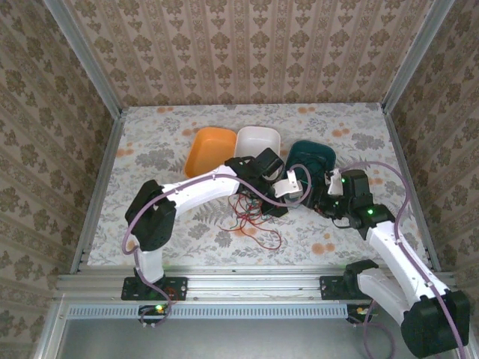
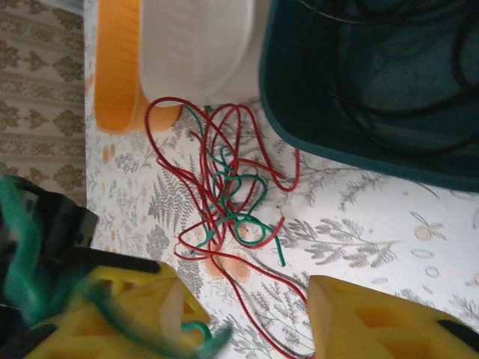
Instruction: Untangle the cables
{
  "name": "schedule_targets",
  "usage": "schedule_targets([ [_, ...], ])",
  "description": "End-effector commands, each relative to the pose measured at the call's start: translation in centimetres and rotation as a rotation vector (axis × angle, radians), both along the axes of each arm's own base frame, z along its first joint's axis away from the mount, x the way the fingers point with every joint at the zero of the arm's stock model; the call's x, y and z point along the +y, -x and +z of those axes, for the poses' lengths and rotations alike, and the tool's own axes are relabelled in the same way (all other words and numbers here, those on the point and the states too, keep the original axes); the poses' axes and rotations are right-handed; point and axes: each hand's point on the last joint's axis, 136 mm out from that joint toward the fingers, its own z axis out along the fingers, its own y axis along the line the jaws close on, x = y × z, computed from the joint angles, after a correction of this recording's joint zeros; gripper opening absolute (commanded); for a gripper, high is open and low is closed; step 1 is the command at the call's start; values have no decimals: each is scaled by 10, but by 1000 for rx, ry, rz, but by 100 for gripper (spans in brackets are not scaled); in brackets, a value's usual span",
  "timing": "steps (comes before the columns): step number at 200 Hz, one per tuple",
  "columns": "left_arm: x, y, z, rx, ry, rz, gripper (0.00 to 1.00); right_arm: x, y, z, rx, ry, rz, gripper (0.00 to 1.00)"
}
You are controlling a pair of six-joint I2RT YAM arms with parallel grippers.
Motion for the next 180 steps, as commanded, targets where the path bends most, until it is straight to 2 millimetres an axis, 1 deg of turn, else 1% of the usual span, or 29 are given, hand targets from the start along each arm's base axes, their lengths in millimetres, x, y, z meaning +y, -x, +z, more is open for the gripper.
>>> schedule_targets([
  [1,1,12,5,86,37,-2,0,10,-19,24,-58,-53,5,32],
  [7,2,11,5,86,40,3,0,10,-22,23,-58,-47,1,21],
  [12,2,10,5,88,45,6,0,10,-25,24,-59,-41,0,15],
  [21,4,8,7,94,53,18,1,7,-28,23,-60,-16,-14,4],
  [27,6,6,6,99,55,26,2,4,-30,24,-66,0,-28,0],
  [45,15,2,-1,99,34,47,4,-3,-36,30,-92,54,-56,0],
  [70,32,2,-22,113,-36,65,10,-8,-47,41,-119,95,-73,0],
  [80,36,3,-26,120,-55,67,15,-6,-52,46,-127,91,-70,0],
  [88,37,3,-25,124,-55,71,24,-3,-56,47,-127,85,-70,0],
  [96,40,-4,-26,94,-60,102,30,0,-61,49,-129,77,-70,0],
  [104,40,-10,-20,79,-31,135,37,3,-67,50,-129,74,-71,0],
  [114,40,-24,-5,63,43,207,47,6,-76,50,-129,77,-76,0],
  [123,40,-42,15,56,146,293,61,10,-83,50,-127,82,-72,0],
  [132,45,-60,35,56,256,383,66,13,-93,54,-138,93,-69,0],
  [134,46,-64,40,61,282,408,68,13,-95,53,-137,97,-69,0],
  [137,49,-70,48,64,318,442,74,14,-98,55,-140,102,-69,0],
  [142,55,-82,59,66,370,503,80,15,-104,55,-142,114,-74,0],
  [149,66,-94,73,72,433,573,82,15,-113,57,-146,126,-80,0],
  [152,71,-98,75,75,450,600,83,16,-116,57,-149,128,-81,0],
  [160,86,-111,85,70,492,686,93,17,-127,57,-148,141,-84,0],
  [163,93,-116,87,63,497,722,96,17,-130,55,-141,151,-87,0],
  [166,99,-121,87,54,497,758,99,18,-135,57,-144,158,-88,0],
  [168,104,-124,87,47,494,783,100,18,-137,59,-147,161,-88,0],
  [171,111,-128,87,37,485,821,100,19,-143,53,-134,175,-84,0],
  [180,135,-140,80,-6,432,937,100,22,-156,49,-125,211,-74,0],
])
